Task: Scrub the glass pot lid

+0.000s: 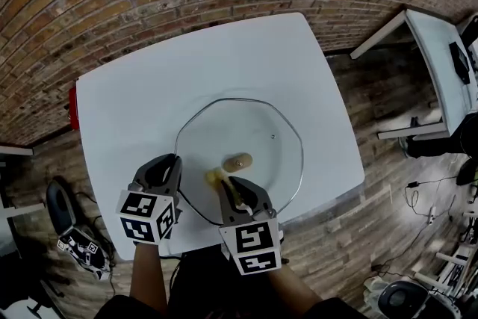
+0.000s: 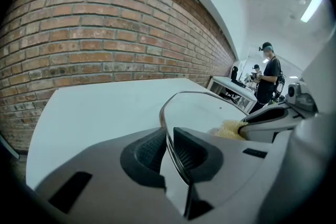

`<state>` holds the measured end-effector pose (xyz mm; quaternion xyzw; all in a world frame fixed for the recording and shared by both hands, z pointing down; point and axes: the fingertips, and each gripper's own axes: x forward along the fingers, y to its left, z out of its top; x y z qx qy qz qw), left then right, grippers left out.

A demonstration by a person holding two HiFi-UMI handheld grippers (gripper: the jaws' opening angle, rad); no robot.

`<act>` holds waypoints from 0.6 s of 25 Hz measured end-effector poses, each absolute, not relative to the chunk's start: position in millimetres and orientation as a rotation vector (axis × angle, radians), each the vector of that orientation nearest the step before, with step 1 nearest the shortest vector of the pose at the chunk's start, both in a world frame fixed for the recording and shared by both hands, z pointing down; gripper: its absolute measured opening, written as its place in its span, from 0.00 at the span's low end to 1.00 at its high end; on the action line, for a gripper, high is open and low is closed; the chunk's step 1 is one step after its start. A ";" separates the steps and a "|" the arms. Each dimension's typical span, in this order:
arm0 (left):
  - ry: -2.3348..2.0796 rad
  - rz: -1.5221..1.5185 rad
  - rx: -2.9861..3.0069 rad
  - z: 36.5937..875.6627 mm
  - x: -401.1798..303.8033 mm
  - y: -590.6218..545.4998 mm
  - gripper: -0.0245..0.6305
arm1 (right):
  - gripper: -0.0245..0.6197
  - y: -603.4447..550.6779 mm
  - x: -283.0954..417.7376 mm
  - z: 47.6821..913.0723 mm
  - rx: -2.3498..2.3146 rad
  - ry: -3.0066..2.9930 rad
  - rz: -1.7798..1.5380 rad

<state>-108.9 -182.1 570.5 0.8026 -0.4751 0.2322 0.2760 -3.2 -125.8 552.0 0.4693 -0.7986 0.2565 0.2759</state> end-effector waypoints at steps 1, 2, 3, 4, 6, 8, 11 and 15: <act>-1.275 0.626 2.158 570.6 -108.6 -182.1 0.11 | 0.13 -128.7 10.2 553.6 1.291 -2.120 0.687; -1.273 0.628 2.160 570.6 -108.3 -182.4 0.11 | 0.13 -131.2 24.6 555.2 1.323 -2.092 0.686; -1.273 0.629 2.161 570.7 -108.0 -183.0 0.11 | 0.13 -133.3 39.4 556.5 1.356 -2.063 0.687; -1.273 0.632 2.161 570.8 -107.8 -183.6 0.11 | 0.13 -135.2 54.3 557.3 1.388 -2.033 0.688; -1.275 0.637 2.162 570.8 -107.7 -184.1 0.11 | 0.13 -138.6 83.1 556.7 1.453 -1.974 0.682; -1.274 0.639 2.162 570.7 -107.7 -183.7 0.11 | 0.13 -140.3 109.0 556.1 1.514 -1.922 0.680; -1.273 0.646 2.165 570.6 -106.9 -184.2 0.11 | 0.13 -143.2 133.2 554.1 1.574 -1.877 0.684; -1.275 0.654 2.166 570.0 -106.1 -183.8 0.11 | 0.13 -143.4 120.4 542.2 1.570 -1.931 0.679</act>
